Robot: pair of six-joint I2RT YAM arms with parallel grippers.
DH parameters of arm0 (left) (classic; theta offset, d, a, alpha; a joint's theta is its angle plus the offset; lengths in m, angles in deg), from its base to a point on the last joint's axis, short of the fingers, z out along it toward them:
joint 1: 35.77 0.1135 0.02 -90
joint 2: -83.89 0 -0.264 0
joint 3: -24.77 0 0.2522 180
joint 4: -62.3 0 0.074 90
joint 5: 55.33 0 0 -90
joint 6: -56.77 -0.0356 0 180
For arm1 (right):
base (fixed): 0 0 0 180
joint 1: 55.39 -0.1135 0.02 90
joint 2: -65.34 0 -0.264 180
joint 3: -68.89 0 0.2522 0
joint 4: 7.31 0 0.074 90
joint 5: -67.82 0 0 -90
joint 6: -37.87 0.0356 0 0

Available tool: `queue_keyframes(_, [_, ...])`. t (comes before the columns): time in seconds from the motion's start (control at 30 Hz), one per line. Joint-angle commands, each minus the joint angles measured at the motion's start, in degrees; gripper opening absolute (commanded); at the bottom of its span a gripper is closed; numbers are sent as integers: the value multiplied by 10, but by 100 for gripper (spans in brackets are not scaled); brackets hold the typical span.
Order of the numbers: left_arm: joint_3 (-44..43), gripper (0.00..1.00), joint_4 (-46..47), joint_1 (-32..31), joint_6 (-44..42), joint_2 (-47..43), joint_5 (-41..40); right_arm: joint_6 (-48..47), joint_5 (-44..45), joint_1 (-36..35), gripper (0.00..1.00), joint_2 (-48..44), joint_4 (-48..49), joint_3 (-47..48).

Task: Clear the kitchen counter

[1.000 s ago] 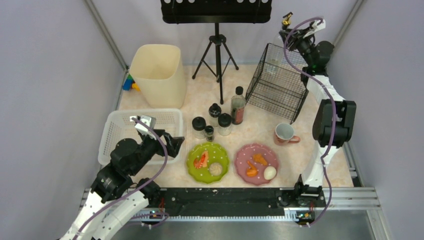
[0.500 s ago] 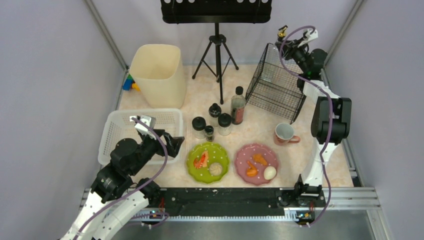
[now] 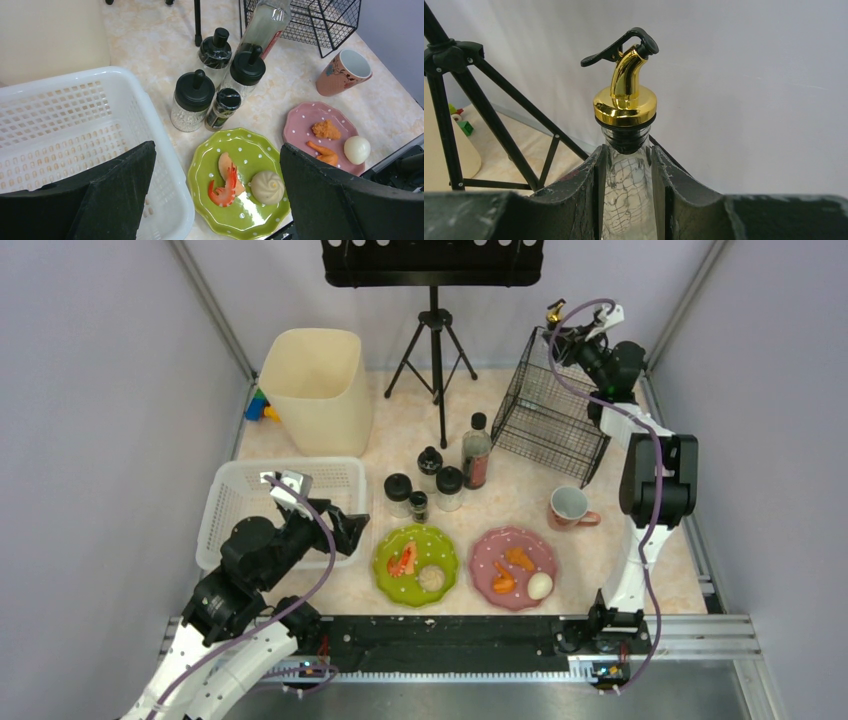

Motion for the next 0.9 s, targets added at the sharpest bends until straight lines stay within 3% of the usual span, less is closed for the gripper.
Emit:
queue_keyframes(0.0, [3,98,16,3,-9,2,6,-18,9,-10,25,-13,53,3])
queue_keyframes(0.33, [3,98,16,4,-9,0,7,-17,32,-11,54,-37,48,-15])
queue_keyframes(0.87, [3,98,16,4,-6,-19,20,-31,87,-13,63,-161,-69,-65])
